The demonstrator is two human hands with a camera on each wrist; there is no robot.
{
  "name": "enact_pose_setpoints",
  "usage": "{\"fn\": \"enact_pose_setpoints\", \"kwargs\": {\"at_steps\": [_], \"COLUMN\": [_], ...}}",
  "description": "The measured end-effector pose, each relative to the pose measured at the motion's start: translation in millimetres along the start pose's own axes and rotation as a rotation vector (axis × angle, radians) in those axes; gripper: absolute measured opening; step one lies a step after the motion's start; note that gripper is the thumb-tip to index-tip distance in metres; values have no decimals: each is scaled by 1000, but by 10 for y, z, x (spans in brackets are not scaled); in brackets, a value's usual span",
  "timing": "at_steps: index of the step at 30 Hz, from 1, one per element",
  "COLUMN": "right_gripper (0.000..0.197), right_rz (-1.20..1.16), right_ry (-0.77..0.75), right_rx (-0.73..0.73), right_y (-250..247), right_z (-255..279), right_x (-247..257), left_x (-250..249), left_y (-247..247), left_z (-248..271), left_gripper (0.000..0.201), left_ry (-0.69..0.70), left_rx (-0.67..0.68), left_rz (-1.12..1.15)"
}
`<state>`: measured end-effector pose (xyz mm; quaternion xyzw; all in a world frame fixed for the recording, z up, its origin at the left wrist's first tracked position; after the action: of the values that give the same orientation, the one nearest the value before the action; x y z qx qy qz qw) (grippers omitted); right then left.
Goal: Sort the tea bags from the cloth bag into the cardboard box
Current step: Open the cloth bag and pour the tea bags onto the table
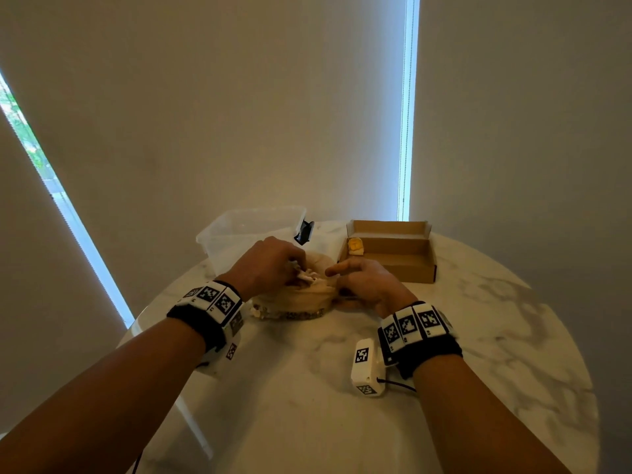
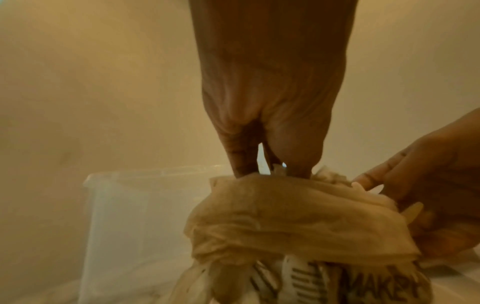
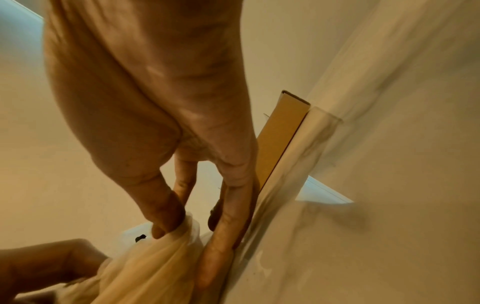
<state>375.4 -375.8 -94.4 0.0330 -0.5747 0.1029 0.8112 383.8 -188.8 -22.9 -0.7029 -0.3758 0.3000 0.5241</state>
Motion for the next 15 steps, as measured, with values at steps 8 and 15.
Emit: {"fn": "enact_pose_setpoints", "kwargs": {"at_steps": [8,15], "right_gripper": [22,20], "right_rz": [-74,-124], "right_ry": [1,-46], "right_rx": [-20,-37], "right_y": [12,-13], "right_z": [19,9], "right_x": [2,19], "left_x": [285,187], "left_y": [-267,-561], "left_z": [83,99], "left_gripper": [11,19], "left_ry": [-89,-155], "left_rx": [-369,-482], "left_rz": [407,686]}}
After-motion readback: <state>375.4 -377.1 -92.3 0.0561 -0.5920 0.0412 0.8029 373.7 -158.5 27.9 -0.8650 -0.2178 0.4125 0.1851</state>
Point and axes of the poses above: each hand's wrist, its own z-axis away from the middle knuckle, its own y-axis out of the palm, x = y × z, the point moved 6 cm from there along -z, towards the middle knuckle, and after that the axes turned 7 degrees about y, right-handed, at the moved point
